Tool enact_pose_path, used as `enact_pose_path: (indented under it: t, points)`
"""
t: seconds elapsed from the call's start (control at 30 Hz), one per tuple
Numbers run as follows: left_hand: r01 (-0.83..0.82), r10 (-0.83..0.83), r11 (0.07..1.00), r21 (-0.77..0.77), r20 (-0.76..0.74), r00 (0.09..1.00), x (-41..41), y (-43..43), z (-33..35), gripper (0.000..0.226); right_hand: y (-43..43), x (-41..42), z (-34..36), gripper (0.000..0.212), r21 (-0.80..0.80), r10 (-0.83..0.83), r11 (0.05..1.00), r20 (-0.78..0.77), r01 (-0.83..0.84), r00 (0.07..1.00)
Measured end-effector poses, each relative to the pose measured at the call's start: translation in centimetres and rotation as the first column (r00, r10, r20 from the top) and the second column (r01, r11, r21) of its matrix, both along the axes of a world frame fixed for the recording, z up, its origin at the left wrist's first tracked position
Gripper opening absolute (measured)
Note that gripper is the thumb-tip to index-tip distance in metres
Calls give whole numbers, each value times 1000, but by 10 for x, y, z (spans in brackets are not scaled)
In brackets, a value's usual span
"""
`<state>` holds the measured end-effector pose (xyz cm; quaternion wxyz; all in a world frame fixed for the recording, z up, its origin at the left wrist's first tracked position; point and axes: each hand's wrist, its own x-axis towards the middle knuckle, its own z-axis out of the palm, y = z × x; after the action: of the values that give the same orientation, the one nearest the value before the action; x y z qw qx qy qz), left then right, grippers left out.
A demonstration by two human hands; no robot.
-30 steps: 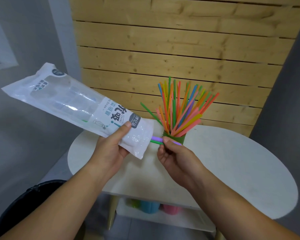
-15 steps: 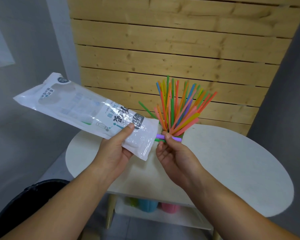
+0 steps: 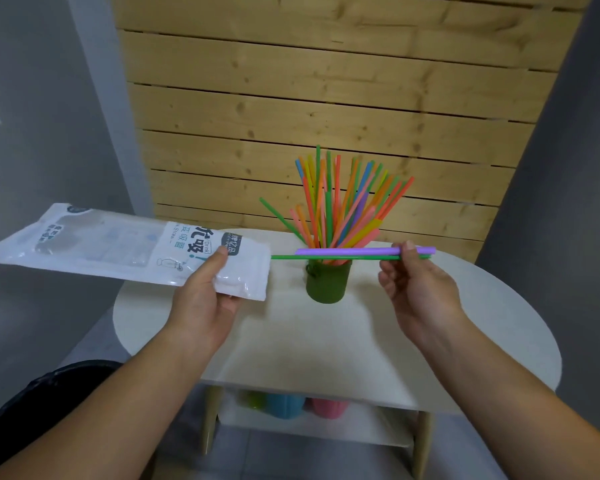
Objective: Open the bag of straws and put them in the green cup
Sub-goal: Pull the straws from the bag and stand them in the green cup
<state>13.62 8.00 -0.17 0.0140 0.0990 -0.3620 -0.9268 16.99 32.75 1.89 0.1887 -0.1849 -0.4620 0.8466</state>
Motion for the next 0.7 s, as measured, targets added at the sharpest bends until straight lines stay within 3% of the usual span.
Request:
enact_pose_path:
  t: [0.17,0.4,0.7]
  points:
    - [-13,13,1000,-15,47,999,0,9,-4,41,20,15,9,22,148,-127,980,-65,136,990]
    - [-10,13,999,-33,85,996,0,19,-9,45,37,31,28,20,448,-226,850,-166,277,960]
    - [30,-25,998,-58,75,997,1,29,-10,41,34,38,45,12,633,-141,700,-330,330,933]
